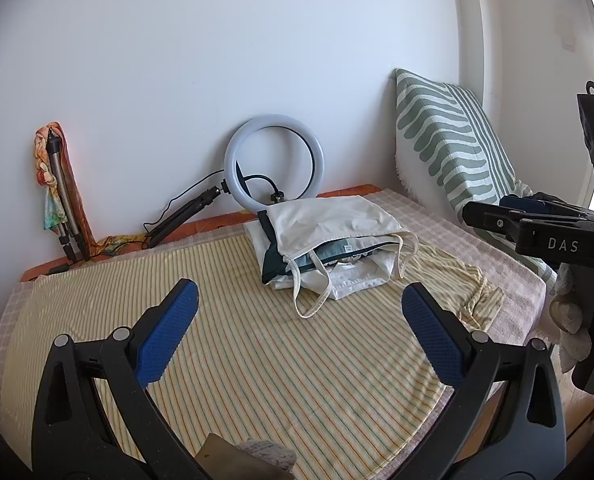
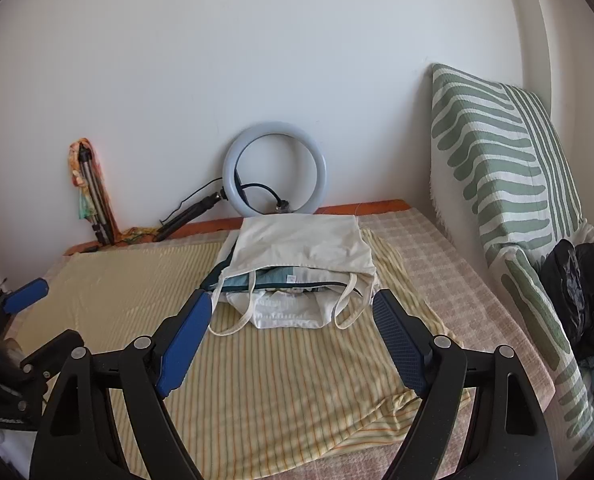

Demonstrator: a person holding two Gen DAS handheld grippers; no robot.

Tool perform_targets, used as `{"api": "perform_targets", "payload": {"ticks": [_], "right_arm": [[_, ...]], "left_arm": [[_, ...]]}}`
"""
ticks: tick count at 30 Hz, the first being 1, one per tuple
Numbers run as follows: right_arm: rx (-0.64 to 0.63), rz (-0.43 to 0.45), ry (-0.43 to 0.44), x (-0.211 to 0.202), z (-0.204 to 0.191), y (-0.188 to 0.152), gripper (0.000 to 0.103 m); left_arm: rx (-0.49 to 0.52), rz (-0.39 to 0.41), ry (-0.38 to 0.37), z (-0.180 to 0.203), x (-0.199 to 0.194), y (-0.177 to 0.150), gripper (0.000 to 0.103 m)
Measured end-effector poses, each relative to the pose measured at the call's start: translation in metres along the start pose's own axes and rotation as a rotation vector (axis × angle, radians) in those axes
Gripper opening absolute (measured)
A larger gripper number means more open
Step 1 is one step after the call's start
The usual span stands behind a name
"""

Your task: Fold small clothes

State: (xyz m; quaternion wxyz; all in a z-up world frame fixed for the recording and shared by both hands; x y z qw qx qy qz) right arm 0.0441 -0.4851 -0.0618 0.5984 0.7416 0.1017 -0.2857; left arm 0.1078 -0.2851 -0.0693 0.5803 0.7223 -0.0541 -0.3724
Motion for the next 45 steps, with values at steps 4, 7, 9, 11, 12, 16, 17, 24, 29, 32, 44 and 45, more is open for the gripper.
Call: {"api": "perform_targets", "payload": {"ticks": [4,7,9,11,12,16,17,24,29,32,44,45], "right_arm": [[0.002,0.000,0.002,-0.0008,-0.0002,-0.0004,0.083],[0.002,0.001,0.001,-0.0015,-0.0006,-0.0002,0.083],[0.002,0.001,0.000,-0.0012,-0.0003,-0.0004,0.083],[0.002,0.001,0.001,-0.0018,-0.0004,-0.0005,0.083],[0.003,0.002,0.000,-0.0018,-0.0004,-0.0006,0.083],[0.002,0.001,0.001,-0.0013,-0.0002,-0.0006,0.083],[0.001,0.001,0.000,-0.0013,-0.0004,-0.0006,0.083],[0.007,-0.008,0.004,-0.0003,0.0000,0.0001,0.083],[0.008,-0.011,0.006,0.0018,0.0004,0.0008,0.083],[0.008,-0.011,0.007,0.0017,-0.0001,-0.0001,0.083],[0.002,-0.015,0.008,0.0033,-0.0023,-0.0012,0.083],[0.001,-0.017,0.009,0.0045,-0.0025,-0.0014,0.083]], "left_arm": [[0.002,0.000,0.000,-0.0014,-0.0001,-0.0003,0.103],[0.004,0.002,0.002,0.0002,-0.0008,-0.0001,0.103],[0.003,0.001,0.001,-0.0016,-0.0005,-0.0003,0.103],[0.003,0.001,0.000,-0.0014,-0.0005,-0.0003,0.103],[0.004,0.002,0.002,-0.0009,-0.0006,-0.0003,0.103],[0.002,0.001,0.001,-0.0014,-0.0006,-0.0005,0.103],[0.002,0.002,0.002,-0.0014,-0.0007,-0.0006,0.103],[0.001,0.001,0.003,-0.0007,0.0000,0.0002,0.103],[0.001,0.004,0.005,-0.0011,-0.0001,0.0017,0.103],[0.001,0.003,0.005,-0.0015,-0.0001,0.0023,0.103],[-0.001,0.004,0.008,-0.0019,0.0001,0.0020,0.103],[0.001,0.006,0.009,-0.0018,0.0002,0.0023,0.103]]}}
Point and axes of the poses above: each gripper's, at about its wrist camera, not at the fingertips, and x roughly the way its jaws point, z to its right, y to its top, the point moved 6 cm from there along x, roughly the way its jaws point, and after that the axes turned 1 degree about -z, right-handed, at the moved point
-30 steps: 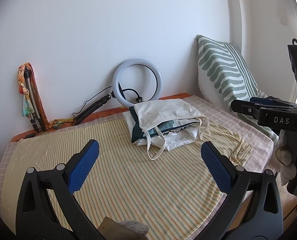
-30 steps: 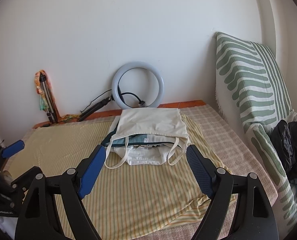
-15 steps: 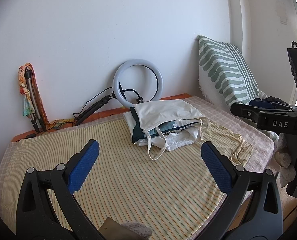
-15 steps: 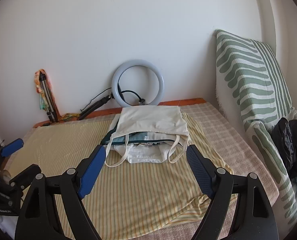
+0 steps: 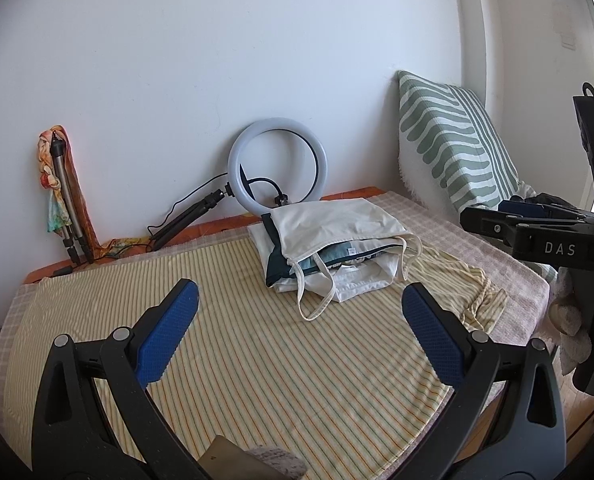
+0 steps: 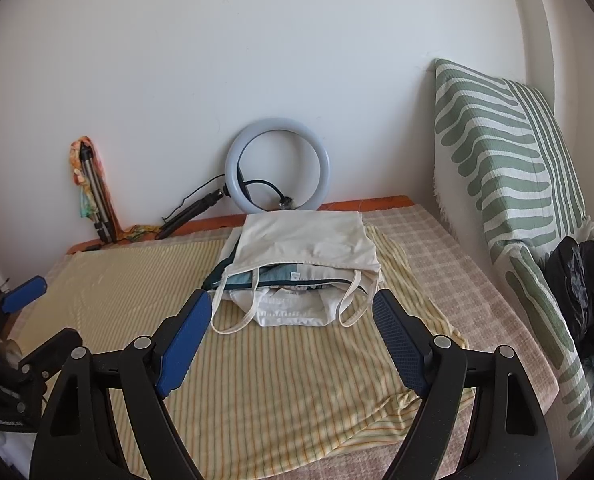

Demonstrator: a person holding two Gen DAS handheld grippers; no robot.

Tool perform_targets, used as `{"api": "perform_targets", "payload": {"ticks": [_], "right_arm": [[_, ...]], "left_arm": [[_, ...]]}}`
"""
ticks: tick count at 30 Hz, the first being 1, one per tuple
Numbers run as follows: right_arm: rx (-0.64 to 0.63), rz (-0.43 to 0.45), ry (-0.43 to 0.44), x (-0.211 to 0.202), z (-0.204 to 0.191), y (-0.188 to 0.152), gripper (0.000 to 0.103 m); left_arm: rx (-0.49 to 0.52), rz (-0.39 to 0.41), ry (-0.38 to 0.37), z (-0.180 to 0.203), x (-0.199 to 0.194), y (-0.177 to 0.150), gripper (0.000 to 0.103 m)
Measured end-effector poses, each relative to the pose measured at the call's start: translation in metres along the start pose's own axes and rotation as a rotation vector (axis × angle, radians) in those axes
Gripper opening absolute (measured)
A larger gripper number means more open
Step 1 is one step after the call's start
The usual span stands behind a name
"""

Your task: Fold small clothes

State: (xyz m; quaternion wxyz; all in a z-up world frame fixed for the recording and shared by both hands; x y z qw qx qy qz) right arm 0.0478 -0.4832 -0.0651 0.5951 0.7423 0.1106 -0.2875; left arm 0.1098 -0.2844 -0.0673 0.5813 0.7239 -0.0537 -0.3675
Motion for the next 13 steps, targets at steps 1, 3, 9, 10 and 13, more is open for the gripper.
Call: {"api": "perform_targets", "payload": {"ticks": [1,3,9,10,13], "right_arm": [[0.000,-0.002,0.001,0.0010,0.0000,0.0001,0.083],[0.000,-0.004,0.003,0.0022,-0.0005,0.0002,0.083],[-0.005,-0.006,0.004,0.0028,-0.0011,-0.0004,0.083],[-0.006,-0.007,0.006,0.0034,-0.0009,-0.0002,0.083],[-0.007,-0.010,0.007,0.0055,-0.0011,0.0000,0.083]], "left_arm": [[0.002,0.002,0.003,-0.0013,0.0000,0.0002,0.103],[0.002,0.002,0.007,-0.0026,0.0014,0.0010,0.103],[0.000,0.008,0.016,-0.0043,0.0029,0.0004,0.103],[0.000,0.010,0.016,-0.0048,0.0031,0.0001,0.103],[-0.007,0.012,0.016,-0.0059,0.0035,-0.0003,0.103]]}}
Point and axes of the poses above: each gripper's, at about its wrist camera, not at the fingertips, and x roughly the way its jaws point, z to its right, y to its top, the point moved 6 cm from there along x, roughly the way its jaws point, and after that the axes turned 1 degree about -z, right-handed, at the moved point
